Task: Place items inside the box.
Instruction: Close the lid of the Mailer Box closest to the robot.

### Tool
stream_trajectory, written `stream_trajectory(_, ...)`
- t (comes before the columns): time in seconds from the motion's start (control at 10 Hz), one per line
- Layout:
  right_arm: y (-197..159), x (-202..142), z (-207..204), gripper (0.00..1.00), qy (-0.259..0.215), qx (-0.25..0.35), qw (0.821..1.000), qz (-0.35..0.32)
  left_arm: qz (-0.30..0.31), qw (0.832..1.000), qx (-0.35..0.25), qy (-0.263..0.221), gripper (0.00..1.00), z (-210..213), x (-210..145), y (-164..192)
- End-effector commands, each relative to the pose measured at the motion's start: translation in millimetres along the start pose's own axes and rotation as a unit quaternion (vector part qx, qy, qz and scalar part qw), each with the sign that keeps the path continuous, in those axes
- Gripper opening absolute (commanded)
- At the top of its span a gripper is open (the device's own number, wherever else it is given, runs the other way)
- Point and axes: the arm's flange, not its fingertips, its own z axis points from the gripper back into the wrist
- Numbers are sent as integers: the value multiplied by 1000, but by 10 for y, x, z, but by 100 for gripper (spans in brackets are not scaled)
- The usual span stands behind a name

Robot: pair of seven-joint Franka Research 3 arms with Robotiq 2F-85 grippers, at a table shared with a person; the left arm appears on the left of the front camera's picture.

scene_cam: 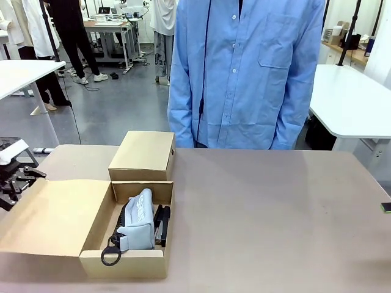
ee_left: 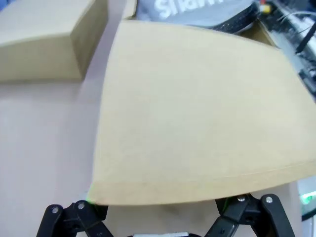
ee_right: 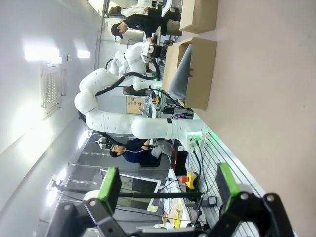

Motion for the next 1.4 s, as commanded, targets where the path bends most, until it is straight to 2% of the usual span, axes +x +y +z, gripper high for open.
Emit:
stream_trajectory(0.0,52,4,13,100,-2,5,1000,-5,-37,998,3,-47,100,79,131,-250)
stream_trajectory(0.3,52,4,13,100,-2,5,1000,-5,-68,990,-23,-119,100,197,525,-512)
stream_trajectory(0.5,52,4,13,100,-2,5,1000,-5,-184,973,-4,-138,100,176,1027,-734)
stream_trajectory(0.7,52,4,13,100,-2,5,1000,-5,-251,957,-63,-134,100,-135,1437,-894)
stream_trajectory(0.8,52,4,13,100,-2,5,1000,-5,-255,954,-105,-120,100,-444,1534,-889)
stream_trajectory(1.1,52,4,13,100,-2,5,1000,-5,-232,956,-161,-82,100,-1160,1527,-838)
stream_trajectory(1.2,52,4,13,100,-2,5,1000,-5,-223,960,-152,-75,100,-1263,1489,-803)
stream_trajectory(1.3,52,4,13,100,-2,5,1000,-5,-218,967,-102,-79,100,-1298,1452,-711)
